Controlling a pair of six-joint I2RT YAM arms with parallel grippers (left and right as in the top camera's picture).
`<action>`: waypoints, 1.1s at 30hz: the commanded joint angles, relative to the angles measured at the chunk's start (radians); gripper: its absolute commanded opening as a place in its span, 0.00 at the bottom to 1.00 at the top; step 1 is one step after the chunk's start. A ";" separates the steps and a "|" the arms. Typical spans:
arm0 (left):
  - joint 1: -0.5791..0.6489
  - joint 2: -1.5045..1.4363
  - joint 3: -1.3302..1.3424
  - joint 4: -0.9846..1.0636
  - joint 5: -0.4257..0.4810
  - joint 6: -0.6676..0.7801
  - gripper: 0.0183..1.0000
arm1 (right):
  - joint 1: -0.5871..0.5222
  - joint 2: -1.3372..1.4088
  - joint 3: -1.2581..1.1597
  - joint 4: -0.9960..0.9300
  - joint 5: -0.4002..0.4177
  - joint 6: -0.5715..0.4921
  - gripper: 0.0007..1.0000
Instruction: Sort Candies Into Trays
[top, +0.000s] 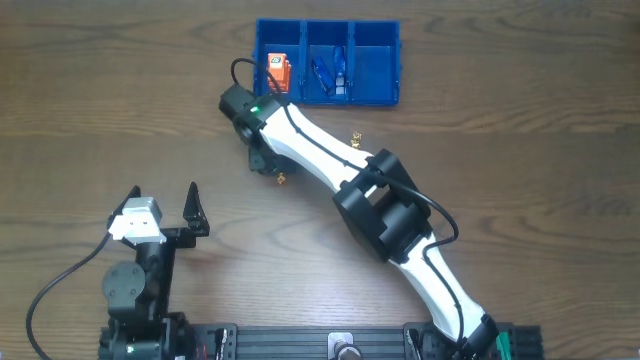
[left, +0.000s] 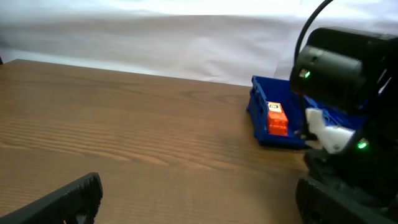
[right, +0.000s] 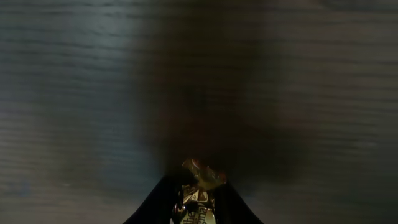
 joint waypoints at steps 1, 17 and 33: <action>0.006 -0.006 -0.017 -0.038 0.021 0.003 1.00 | -0.083 -0.216 0.103 -0.046 0.186 -0.083 0.07; 0.006 -0.006 -0.017 -0.038 0.021 0.003 1.00 | -0.421 -0.264 0.126 0.234 0.291 -0.373 0.04; 0.006 -0.006 -0.017 -0.038 0.021 0.003 1.00 | -0.425 -0.087 0.125 0.316 0.288 -0.372 0.15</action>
